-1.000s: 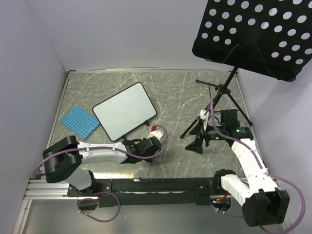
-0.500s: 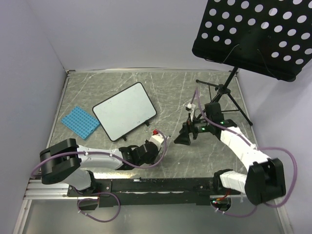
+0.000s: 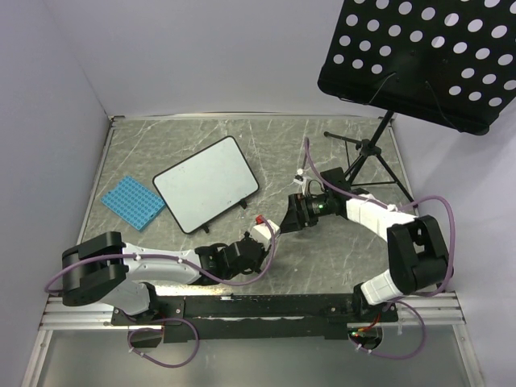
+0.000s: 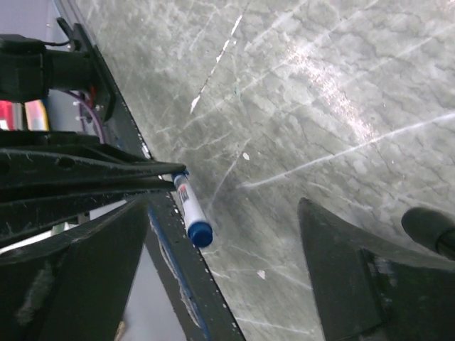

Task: Write a sentence on the whiteboard
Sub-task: Pass from the left arm to the right

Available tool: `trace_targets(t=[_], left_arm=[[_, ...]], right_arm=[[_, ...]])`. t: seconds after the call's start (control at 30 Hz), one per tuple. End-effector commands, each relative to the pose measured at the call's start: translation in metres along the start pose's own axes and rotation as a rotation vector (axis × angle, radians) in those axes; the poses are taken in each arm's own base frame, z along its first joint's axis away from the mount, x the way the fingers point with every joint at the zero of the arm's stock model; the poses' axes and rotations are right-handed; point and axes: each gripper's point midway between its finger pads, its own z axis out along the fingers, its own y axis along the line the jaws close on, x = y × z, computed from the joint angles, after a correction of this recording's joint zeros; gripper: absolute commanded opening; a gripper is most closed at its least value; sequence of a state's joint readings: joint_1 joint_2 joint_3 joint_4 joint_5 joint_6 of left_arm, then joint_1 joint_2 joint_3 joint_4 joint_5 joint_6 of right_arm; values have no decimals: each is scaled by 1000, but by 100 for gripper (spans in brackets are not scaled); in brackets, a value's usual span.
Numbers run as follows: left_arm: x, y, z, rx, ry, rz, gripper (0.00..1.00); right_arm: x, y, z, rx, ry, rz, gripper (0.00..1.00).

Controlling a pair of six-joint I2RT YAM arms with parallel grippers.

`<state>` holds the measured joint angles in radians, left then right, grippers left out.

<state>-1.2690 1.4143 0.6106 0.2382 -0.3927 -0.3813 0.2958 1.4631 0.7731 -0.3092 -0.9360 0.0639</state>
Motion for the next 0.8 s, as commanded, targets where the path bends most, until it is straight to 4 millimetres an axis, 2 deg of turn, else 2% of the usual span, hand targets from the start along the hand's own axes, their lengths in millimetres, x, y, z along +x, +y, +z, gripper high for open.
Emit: trace_targets(t=[0.0,0.17,0.2,0.37,0.43,0.47,0.57,0.6,0.67,0.7,0.73,0.77], left_arm=[[-22,-11,-2,35,-66,0,1],[-22,-11,0,32,-62,9,1],[-23,-11,0,32,-64,9,1],[-23,-10,0,24,-62,13,1],[-23,-9,0,25,-64,10,1],[-23,-10,-1,25,-66,7,1],[-24,-8,-2,15,-69,-6,1],[-27,-7,-4,14,-78,-16,2],[-31,-8,-9,28,-95,-50,23],[-43,-11,-17,51,-140,-84,37],[-39,-9,-22,61,-146,-98,63],[-41,-14,-27,103,-159,-126,72]], right_arm=[[-19,17,3,-77,-11,-16,87],[-15,24,4,-128,18,3,67],[-14,24,4,-129,26,13,60],[-11,27,9,-147,55,8,43],[-10,30,10,-159,65,3,32],[-10,33,9,-172,67,-4,20],[-11,40,6,-190,65,-21,7],[-14,44,3,-193,53,-42,6],[-18,45,0,-185,27,-65,4],[-22,51,-5,-188,6,-86,4],[-24,52,-7,-190,-9,-97,4],[-26,52,-10,-188,-24,-104,3]])
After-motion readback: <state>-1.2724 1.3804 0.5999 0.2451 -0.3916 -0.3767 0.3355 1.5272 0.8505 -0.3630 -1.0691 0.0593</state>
